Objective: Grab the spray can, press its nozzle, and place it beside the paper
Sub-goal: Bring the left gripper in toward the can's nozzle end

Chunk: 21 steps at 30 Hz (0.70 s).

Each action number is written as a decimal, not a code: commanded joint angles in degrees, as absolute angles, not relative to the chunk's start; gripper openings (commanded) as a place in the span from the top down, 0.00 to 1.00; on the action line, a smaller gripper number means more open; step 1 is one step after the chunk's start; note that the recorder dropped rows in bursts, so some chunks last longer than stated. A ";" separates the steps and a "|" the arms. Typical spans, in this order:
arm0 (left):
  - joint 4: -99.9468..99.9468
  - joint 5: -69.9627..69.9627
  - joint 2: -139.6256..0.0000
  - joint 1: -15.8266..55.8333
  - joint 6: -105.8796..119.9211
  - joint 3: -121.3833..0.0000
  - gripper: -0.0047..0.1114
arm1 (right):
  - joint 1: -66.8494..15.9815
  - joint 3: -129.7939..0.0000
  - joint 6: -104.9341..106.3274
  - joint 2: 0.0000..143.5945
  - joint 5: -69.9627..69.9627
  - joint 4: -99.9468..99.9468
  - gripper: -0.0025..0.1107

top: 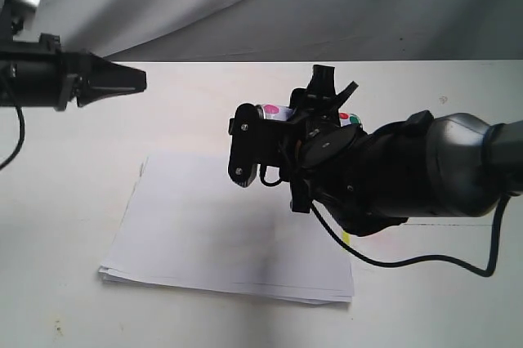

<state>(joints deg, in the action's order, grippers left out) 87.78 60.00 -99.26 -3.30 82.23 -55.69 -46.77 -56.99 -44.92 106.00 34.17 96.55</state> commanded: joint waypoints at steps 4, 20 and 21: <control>97.08 64.92 -103.09 -3.38 103.51 -48.89 0.96 | -46.86 -57.41 -45.07 105.52 35.04 98.56 0.98; 99.95 69.96 -109.31 -0.19 118.88 -49.48 0.96 | -46.86 -57.41 -45.07 105.52 34.59 98.56 0.98; 99.95 69.96 -109.31 0.57 118.65 -49.96 0.96 | -46.86 -57.41 -45.07 105.52 34.59 98.56 0.98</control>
<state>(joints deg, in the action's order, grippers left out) 99.08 68.99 -109.52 -1.65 118.12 -49.13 -46.77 -56.99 -44.92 106.00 33.90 96.95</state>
